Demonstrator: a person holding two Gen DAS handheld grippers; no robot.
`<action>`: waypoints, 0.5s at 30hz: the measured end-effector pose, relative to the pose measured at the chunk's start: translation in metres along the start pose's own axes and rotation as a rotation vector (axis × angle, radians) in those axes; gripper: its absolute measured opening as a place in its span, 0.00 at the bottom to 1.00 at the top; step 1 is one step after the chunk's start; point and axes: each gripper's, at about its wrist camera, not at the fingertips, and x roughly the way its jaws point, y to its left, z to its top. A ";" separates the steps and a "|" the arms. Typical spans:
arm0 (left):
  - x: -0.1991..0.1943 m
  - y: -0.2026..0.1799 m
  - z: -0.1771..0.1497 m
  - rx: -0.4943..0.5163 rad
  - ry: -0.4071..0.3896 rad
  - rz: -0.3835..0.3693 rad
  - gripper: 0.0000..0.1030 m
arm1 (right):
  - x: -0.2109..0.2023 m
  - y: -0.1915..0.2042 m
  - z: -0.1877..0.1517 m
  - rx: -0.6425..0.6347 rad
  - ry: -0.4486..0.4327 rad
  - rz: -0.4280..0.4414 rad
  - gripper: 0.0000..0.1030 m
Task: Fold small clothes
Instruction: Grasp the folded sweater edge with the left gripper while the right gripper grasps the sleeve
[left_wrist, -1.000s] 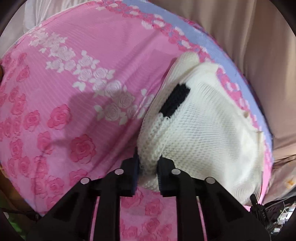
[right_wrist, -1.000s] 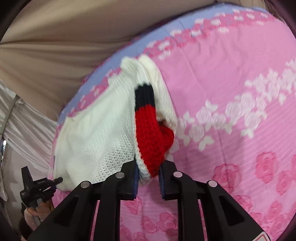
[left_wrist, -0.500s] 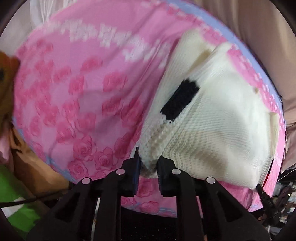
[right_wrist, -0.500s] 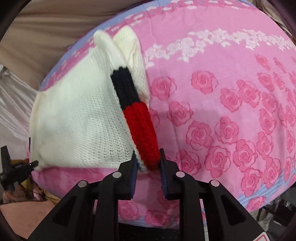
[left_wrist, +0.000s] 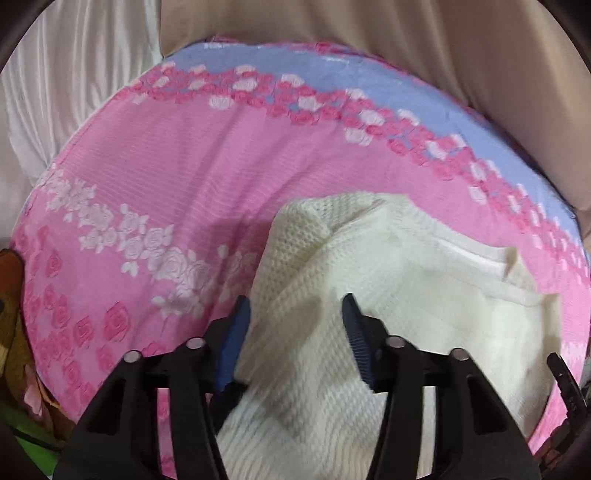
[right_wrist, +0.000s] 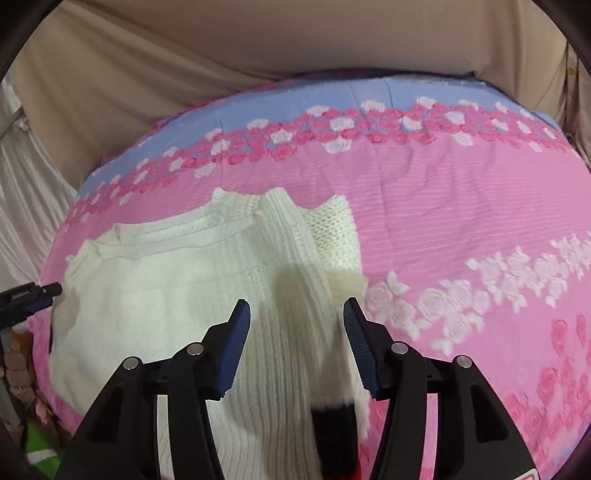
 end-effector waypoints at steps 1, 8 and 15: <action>0.005 -0.002 0.002 0.005 0.009 -0.001 0.14 | 0.004 -0.002 0.003 0.007 0.011 0.009 0.07; -0.008 0.008 0.019 -0.029 -0.053 -0.051 0.07 | -0.024 -0.010 0.030 0.067 -0.111 0.064 0.07; 0.025 0.000 0.018 0.015 -0.036 0.050 0.08 | 0.020 -0.032 0.018 0.162 -0.017 0.042 0.07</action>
